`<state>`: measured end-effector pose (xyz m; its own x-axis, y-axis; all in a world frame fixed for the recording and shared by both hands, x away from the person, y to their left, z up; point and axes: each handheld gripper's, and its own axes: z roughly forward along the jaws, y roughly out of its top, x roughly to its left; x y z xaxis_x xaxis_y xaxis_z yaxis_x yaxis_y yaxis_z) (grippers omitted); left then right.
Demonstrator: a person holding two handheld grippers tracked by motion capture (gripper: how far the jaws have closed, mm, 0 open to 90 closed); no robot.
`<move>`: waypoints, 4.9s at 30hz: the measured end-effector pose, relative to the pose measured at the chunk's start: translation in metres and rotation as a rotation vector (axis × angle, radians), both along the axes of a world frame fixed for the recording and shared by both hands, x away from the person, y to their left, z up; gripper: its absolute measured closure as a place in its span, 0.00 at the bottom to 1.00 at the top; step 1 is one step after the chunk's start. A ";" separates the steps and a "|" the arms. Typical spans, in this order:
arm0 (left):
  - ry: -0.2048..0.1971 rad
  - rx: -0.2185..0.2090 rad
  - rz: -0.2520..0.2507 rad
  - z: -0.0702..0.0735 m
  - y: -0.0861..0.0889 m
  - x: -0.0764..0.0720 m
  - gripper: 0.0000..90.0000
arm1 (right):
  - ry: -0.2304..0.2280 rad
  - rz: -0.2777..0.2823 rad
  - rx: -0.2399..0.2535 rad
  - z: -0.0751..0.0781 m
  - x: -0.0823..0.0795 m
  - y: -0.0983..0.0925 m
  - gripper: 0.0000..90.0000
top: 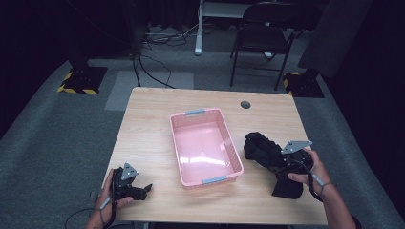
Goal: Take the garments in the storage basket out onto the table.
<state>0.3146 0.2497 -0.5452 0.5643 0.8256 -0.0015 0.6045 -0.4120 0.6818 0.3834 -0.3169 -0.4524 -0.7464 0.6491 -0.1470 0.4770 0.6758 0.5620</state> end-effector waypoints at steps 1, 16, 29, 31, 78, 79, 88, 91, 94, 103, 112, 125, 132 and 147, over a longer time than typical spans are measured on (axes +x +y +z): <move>0.000 0.000 0.000 0.000 0.000 0.000 0.00 | 0.002 -0.001 0.002 -0.001 0.000 0.000 0.21; -0.001 -0.001 0.000 0.000 0.000 0.000 0.00 | 0.019 -0.026 -0.001 -0.017 0.001 -0.004 0.20; -0.001 -0.001 0.000 0.000 0.000 0.000 0.00 | 0.015 -0.034 0.015 -0.030 0.000 -0.004 0.19; 0.000 -0.001 0.000 0.000 0.000 0.000 0.00 | 0.017 -0.036 0.016 -0.032 -0.001 -0.004 0.19; -0.001 -0.001 0.000 0.000 0.000 0.000 0.00 | -0.047 -0.044 0.001 -0.043 -0.007 0.007 0.01; 0.000 0.000 0.000 0.000 0.000 0.000 0.00 | -0.052 -0.045 -0.002 -0.042 -0.007 0.007 0.01; 0.000 -0.001 0.000 0.000 0.000 0.000 0.00 | -0.076 -0.041 0.002 -0.040 -0.009 0.010 0.01; -0.001 -0.001 0.000 0.000 0.000 0.000 0.00 | -0.083 -0.040 0.002 -0.038 -0.009 0.011 0.02; -0.001 -0.001 0.000 0.000 0.000 0.000 0.00 | -0.089 -0.038 0.004 -0.037 -0.009 0.011 0.02; -0.001 -0.001 0.000 0.000 0.000 0.000 0.00 | -0.121 -0.028 0.023 -0.027 -0.011 0.014 0.03; 0.000 -0.001 0.000 0.000 0.000 0.000 0.00 | -0.147 -0.006 0.016 -0.012 -0.016 0.016 0.03; -0.001 -0.001 0.000 0.000 0.000 0.000 0.00 | -0.161 0.014 0.016 0.000 -0.024 0.013 0.03; 0.000 0.000 0.000 0.000 0.000 0.000 0.00 | -0.164 0.011 0.014 0.003 -0.032 0.005 0.03; -0.001 -0.001 0.000 0.000 0.000 0.000 0.00 | -0.164 -0.014 0.006 -0.002 -0.044 -0.012 0.03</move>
